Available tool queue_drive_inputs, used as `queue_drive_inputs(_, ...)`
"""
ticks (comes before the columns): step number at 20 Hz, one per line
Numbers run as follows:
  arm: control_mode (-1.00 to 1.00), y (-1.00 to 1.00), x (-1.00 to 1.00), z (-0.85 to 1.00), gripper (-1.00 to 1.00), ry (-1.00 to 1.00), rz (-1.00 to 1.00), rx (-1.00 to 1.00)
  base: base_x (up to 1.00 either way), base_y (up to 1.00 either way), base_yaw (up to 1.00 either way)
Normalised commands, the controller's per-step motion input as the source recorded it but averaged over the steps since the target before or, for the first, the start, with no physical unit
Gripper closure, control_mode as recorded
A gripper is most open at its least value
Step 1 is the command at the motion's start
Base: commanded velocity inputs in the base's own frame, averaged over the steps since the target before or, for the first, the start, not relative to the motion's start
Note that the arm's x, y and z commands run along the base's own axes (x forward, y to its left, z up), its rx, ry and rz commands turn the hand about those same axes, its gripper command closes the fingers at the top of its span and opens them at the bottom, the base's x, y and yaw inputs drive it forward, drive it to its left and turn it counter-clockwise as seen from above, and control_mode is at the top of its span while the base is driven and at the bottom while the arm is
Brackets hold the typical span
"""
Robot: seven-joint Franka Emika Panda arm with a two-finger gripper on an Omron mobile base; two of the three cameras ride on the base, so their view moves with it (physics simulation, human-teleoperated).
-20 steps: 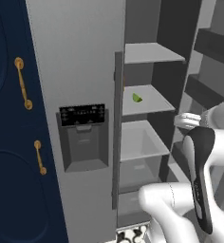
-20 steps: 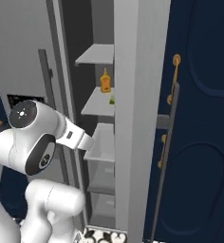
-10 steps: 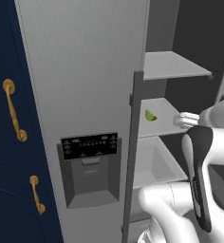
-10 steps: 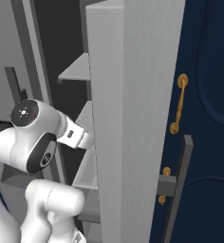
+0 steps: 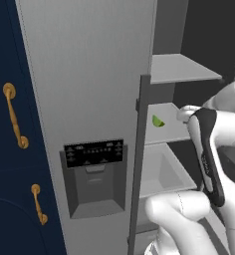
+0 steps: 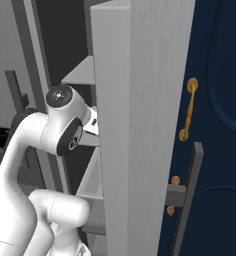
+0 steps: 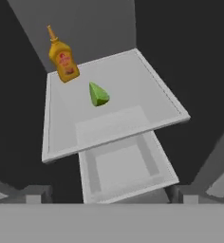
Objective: Grab a lemon wedge from the fridge and one ice cube from the ice bowl, and put them in the glass of lemonade.
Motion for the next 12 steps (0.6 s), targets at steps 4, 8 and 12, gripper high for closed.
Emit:
queue_drive_inputs(4,-1.0,-0.09,0.89,-0.48,-1.0,0.27,0.2,-0.11,0.0,0.0,0.0)
queue_drive_inputs(8,-1.0,0.22,0.58,-0.64,-1.0,0.07,0.16,-0.18,0.0,0.0,0.0)
queue_drive_inputs(12,-1.0,0.03,0.27,-0.21,-1.0,-0.1,0.05,0.01,0.0,0.0,0.0)
